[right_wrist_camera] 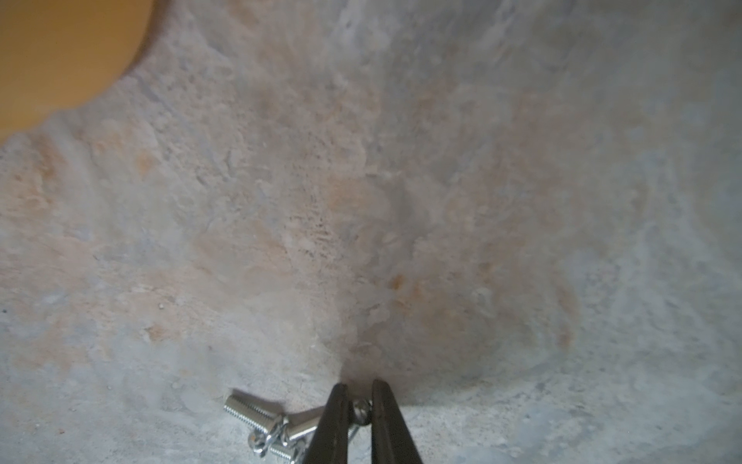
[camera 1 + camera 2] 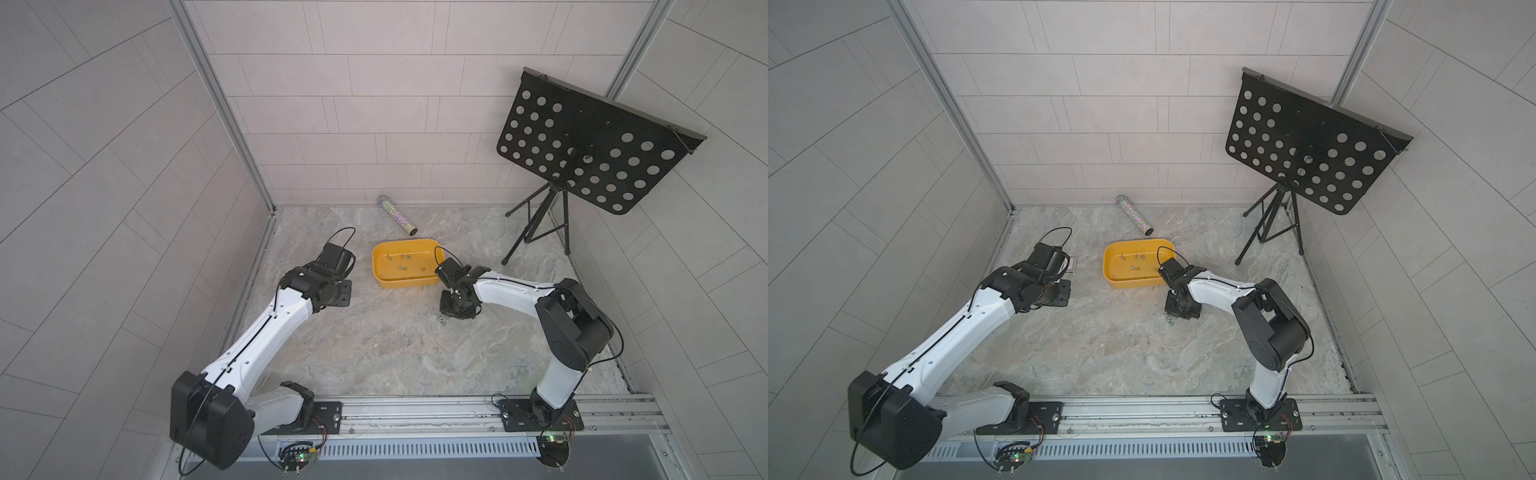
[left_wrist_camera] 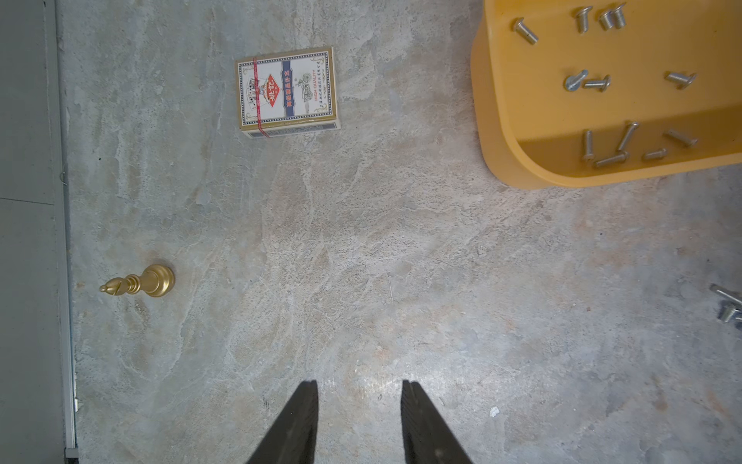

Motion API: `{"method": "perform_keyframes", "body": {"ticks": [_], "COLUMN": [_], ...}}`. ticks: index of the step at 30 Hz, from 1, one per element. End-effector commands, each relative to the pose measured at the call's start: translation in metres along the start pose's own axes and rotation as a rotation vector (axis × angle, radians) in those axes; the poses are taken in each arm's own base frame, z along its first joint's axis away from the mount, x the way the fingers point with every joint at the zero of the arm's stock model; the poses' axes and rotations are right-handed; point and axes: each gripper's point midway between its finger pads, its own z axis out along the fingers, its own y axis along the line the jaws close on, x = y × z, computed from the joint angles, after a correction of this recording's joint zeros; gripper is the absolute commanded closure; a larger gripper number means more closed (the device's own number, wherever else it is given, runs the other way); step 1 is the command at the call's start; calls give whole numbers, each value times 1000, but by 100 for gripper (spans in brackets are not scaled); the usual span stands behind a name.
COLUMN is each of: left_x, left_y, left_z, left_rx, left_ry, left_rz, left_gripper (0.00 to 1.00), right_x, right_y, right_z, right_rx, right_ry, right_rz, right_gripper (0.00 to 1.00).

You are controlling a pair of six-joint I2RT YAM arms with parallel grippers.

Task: Put the screws on the desktop into the storage box
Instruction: Pick up the screw from the center of the board, then place the screw in the storage box.

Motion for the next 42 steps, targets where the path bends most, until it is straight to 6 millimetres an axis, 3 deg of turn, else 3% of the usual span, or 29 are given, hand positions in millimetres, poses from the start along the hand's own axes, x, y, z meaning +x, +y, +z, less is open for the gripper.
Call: {"method": "perform_keyframes", "body": {"ticks": [1, 11, 25, 32, 42], "left_x": [3, 4, 4, 5, 5], "left_y": [3, 3, 3, 4, 3], "left_z": [2, 3, 3, 3, 3], "left_rx": [-5, -9, -7, -8, -2], "left_ry": [12, 15, 16, 17, 15], "left_rz": [-2, -1, -3, -4, -7], "left_gripper": [58, 58, 58, 58, 58], "right_x": [5, -3, -21, -38, -83], "right_y": [-8, -10, -10, 5, 45], "right_z": [4, -14, -72, -92, -110], "right_rx": [46, 54, 49, 34, 14], "right_ry": [8, -37, -141, -175, -228], "right_rz": [-17, -42, -104, -139, -189], "right_gripper": [87, 93, 93, 93, 93]}}
